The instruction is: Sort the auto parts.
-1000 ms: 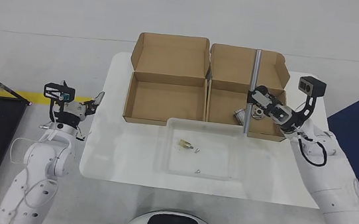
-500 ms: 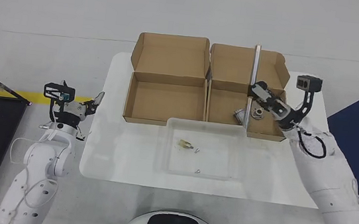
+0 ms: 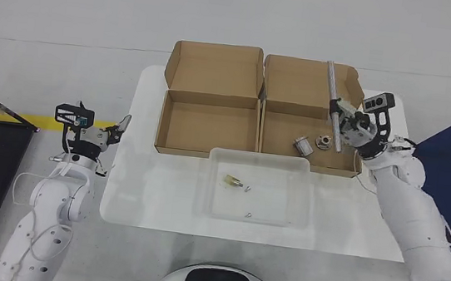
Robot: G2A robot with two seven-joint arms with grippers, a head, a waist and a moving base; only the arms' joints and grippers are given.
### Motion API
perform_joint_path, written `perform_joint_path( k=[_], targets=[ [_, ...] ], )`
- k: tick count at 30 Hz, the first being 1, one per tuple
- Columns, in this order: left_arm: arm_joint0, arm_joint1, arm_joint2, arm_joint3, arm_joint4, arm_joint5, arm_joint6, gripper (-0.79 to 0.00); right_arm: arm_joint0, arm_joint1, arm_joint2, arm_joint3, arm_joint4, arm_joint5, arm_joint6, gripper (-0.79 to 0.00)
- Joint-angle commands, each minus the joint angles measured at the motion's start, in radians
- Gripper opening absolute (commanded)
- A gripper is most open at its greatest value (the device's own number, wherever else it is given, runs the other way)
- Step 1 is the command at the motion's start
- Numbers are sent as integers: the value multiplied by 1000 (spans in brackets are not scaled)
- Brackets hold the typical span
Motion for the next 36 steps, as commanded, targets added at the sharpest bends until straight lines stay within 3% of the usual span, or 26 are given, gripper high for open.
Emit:
perform_joint_path(
  k=[1, 9, 14, 21, 24, 33, 36],
  targets=[
    [0, 0, 0, 0, 0, 0, 0, 0, 14, -7, -4, 34, 37, 24, 38, -785],
    [0, 0, 0, 0, 0, 0, 0, 0, 58, -31, -6, 129, 72, 32, 104, -785],
    [0, 0, 0, 0, 0, 0, 0, 0, 67, -37, 7, 161, 12, -63, 65, -785],
    [0, 0, 0, 0, 0, 0, 0, 0, 41, -37, 35, 171, -179, -279, -201, -785],
    [0, 0, 0, 0, 0, 0, 0, 0, 17, -38, 45, 149, -236, -322, -296, -785],
    [0, 0, 0, 0, 0, 0, 0, 0, -27, -30, 90, 119, -305, -309, -337, -785],
    [0, 0, 0, 0, 0, 0, 0, 0, -38, -25, 94, 111, -321, -266, -256, -785]
  ],
)
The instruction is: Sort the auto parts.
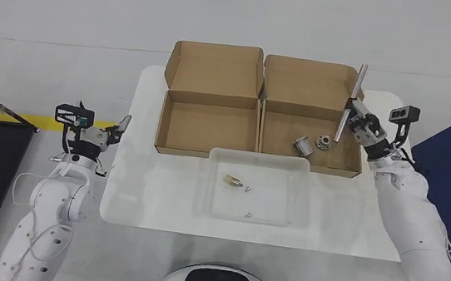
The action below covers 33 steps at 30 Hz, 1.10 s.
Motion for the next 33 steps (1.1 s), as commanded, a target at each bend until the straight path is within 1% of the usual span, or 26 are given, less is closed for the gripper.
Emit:
perform_joint_path(
  k=[1, 6, 10, 12, 17, 22, 24, 33],
  targets=[
    [0, 0, 0, 0, 0, 0, 0, 0, -4, 7, 6, 14, -28, 20, 77, -785],
    [0, 0, 0, 0, 0, 0, 0, 0, 8, 15, 9, 87, -77, 56, 192, -785],
    [0, 0, 0, 0, 0, 0, 0, 0, 37, 19, 3, 167, -166, 42, 205, -785],
    [0, 0, 0, 0, 0, 0, 0, 0, 56, 21, -3, 208, -241, 27, 161, -785],
    [0, 0, 0, 0, 0, 0, 0, 0, 89, 16, -19, 261, -372, -5, -16, -785],
    [0, 0, 0, 0, 0, 0, 0, 0, 112, 9, -51, 297, -532, 12, -186, -785],
    [0, 0, 0, 0, 0, 0, 0, 0, 116, 6, -63, 303, -581, 14, -231, -785],
    [0, 0, 0, 0, 0, 0, 0, 0, 108, 1, -76, 302, -692, 17, -364, -785]
  ],
)
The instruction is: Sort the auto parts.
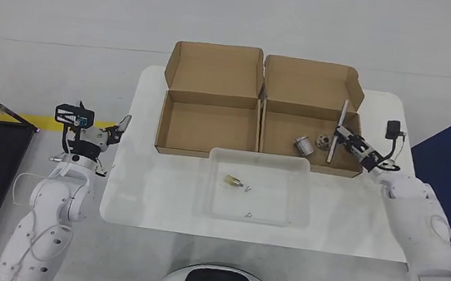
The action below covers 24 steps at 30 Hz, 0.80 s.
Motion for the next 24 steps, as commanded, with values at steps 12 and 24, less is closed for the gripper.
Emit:
perform_joint_path(
  k=[12, 24],
  targets=[
    [0, 0, 0, 0, 0, 0, 0, 0, -35, 1, -10, -57, -132, 34, -79, -785],
    [0, 0, 0, 0, 0, 0, 0, 0, -139, 30, 59, -241, -195, -36, -120, -505]
  ],
)
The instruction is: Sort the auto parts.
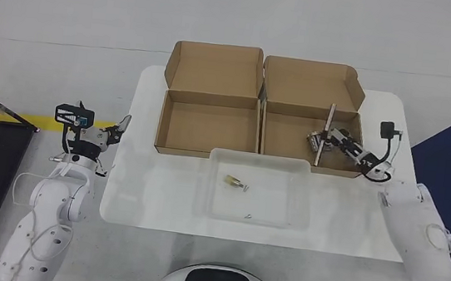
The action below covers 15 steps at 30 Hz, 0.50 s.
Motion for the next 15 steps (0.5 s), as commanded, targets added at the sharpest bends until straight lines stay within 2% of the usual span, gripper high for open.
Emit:
perform_joint_path(
  k=[1, 3, 4, 6, 7, 9, 12, 13, 15],
  targets=[
    [0, 0, 0, 0, 0, 0, 0, 0, -24, 7, 15, -45, -22, 11, -8, -459],
    [0, 0, 0, 0, 0, 0, 0, 0, -50, 13, 31, -93, -53, 36, -20, -403],
    [0, 0, 0, 0, 0, 0, 0, 0, -64, 16, 39, -118, -59, 43, -26, -348],
    [0, 0, 0, 0, 0, 0, 0, 0, -100, 21, 60, -177, -24, 21, -17, -252],
    [0, 0, 0, 0, 0, 0, 0, 0, -113, 23, 73, -196, -2, 7, -12, -234],
    [0, 0, 0, 0, 0, 0, 0, 0, -140, 28, 99, -236, 61, -32, 6, -114],
    [0, 0, 0, 0, 0, 0, 0, 0, -172, 34, 133, -288, 147, -85, 36, -49],
    [0, 0, 0, 0, 0, 0, 0, 0, -182, 36, 144, -309, 185, -106, 49, 0],
    [0, 0, 0, 0, 0, 0, 0, 0, -201, 39, 163, -345, 258, -135, 78, 0]
  ],
)
